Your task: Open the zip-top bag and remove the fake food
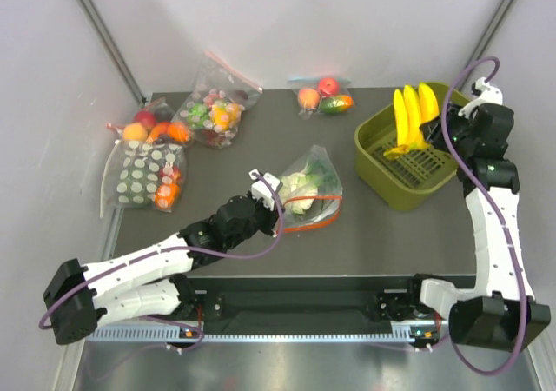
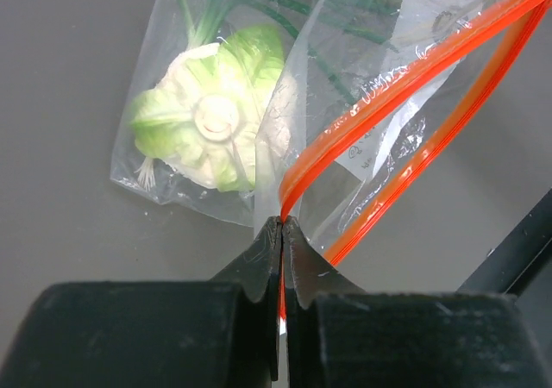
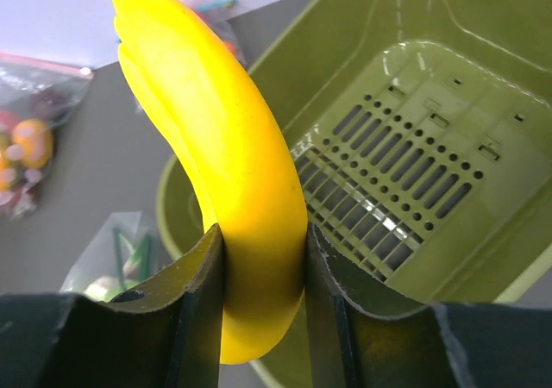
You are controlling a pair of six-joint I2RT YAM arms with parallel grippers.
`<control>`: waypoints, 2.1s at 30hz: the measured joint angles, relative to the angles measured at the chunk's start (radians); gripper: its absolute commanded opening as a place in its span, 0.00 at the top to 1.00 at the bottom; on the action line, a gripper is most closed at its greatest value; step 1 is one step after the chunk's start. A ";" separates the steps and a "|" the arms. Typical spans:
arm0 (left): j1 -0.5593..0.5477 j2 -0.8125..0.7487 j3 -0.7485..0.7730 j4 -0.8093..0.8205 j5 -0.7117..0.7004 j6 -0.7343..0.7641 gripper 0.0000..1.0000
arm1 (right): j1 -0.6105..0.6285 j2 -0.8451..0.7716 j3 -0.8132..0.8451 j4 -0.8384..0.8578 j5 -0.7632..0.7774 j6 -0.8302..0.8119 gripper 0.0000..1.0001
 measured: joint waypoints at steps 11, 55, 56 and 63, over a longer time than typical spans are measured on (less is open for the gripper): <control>0.000 0.001 -0.001 -0.005 0.037 -0.007 0.99 | -0.052 0.128 -0.080 0.060 0.012 -0.040 0.75; -0.003 0.114 0.079 -0.019 0.051 -0.048 0.99 | 1.096 -0.161 -0.046 0.045 0.316 -0.087 0.19; -0.003 0.121 0.081 -0.019 0.049 -0.049 0.99 | 1.140 -0.155 -0.047 0.046 0.334 -0.086 0.19; -0.003 0.132 0.097 -0.021 0.004 -0.058 0.99 | 1.249 -0.130 -0.163 0.085 0.367 -0.048 0.25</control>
